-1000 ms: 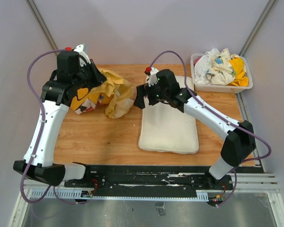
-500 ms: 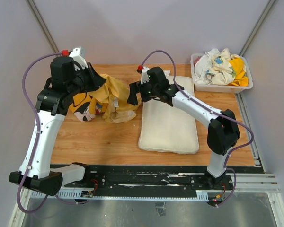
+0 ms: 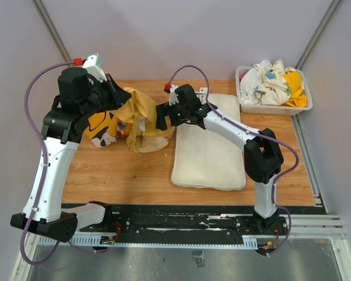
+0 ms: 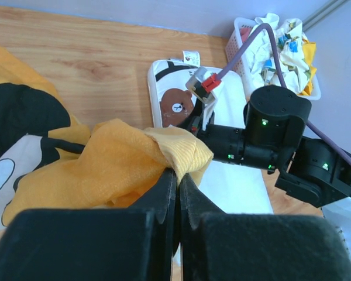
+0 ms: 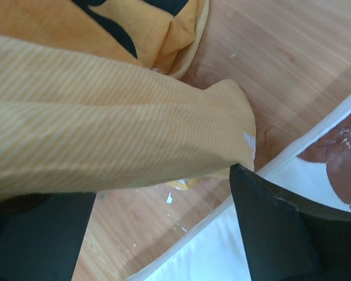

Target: Remove the trousers from the hanger

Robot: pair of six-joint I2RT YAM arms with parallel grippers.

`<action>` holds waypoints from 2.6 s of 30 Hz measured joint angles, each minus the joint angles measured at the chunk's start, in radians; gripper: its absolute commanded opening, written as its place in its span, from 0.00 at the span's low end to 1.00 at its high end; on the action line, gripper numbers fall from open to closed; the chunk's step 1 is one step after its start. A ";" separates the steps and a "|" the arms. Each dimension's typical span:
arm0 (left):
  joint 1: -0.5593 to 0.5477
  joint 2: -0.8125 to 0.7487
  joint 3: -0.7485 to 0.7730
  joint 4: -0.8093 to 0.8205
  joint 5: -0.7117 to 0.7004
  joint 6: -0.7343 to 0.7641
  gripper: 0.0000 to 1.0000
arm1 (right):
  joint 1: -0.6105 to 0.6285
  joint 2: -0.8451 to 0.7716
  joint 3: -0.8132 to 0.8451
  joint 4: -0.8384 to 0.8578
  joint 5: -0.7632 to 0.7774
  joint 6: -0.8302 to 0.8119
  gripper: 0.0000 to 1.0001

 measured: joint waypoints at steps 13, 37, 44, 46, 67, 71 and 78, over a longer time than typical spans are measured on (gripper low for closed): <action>0.000 -0.002 0.024 0.000 -0.047 0.013 0.03 | 0.000 0.069 0.119 -0.033 0.104 -0.062 0.01; 0.000 -0.089 0.070 -0.003 -0.473 0.035 0.07 | -0.006 -0.172 0.241 -0.097 0.280 -0.122 0.01; 0.000 -0.107 0.044 0.033 -0.441 0.026 0.08 | -0.006 -0.196 0.224 -0.113 0.282 -0.129 0.01; 0.000 -0.133 -0.014 0.040 -0.420 0.013 0.08 | -0.006 -0.193 0.224 -0.119 0.289 -0.136 0.01; 0.000 -0.430 -0.496 -0.135 -0.220 -0.179 0.37 | -0.033 0.069 0.362 -0.114 0.278 -0.170 0.01; 0.000 -0.428 -0.520 -0.160 -0.214 -0.179 0.42 | -0.033 0.065 0.296 -0.075 0.248 -0.160 0.01; 0.000 -0.369 -0.520 -0.113 -0.203 -0.171 0.47 | -0.022 0.067 0.257 -0.074 0.212 -0.154 0.01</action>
